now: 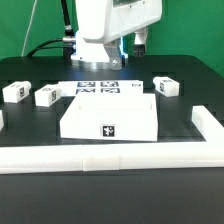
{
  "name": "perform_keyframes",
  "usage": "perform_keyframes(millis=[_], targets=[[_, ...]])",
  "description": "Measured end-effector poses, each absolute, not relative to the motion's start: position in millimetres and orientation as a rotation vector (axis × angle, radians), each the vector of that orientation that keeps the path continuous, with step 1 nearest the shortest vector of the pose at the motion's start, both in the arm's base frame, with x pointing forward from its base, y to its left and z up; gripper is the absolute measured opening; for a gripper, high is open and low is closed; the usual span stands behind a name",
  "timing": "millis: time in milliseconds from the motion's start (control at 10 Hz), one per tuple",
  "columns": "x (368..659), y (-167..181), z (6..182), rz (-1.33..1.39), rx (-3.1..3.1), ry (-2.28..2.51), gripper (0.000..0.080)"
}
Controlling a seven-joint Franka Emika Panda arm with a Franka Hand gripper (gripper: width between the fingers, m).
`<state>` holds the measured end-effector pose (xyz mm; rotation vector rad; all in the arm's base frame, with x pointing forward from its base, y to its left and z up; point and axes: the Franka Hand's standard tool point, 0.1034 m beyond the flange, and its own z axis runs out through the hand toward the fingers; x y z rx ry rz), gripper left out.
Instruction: Assemble one leg
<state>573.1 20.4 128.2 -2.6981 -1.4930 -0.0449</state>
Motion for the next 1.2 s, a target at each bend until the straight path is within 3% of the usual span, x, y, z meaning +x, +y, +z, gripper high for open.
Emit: perform_keyframes(millis=[900,1200], targets=[[572,20,126.2,-0.04,-2.697,-1.491,0.065],[551,29,107.6,0.002,-2.56,-1.706,0.065]])
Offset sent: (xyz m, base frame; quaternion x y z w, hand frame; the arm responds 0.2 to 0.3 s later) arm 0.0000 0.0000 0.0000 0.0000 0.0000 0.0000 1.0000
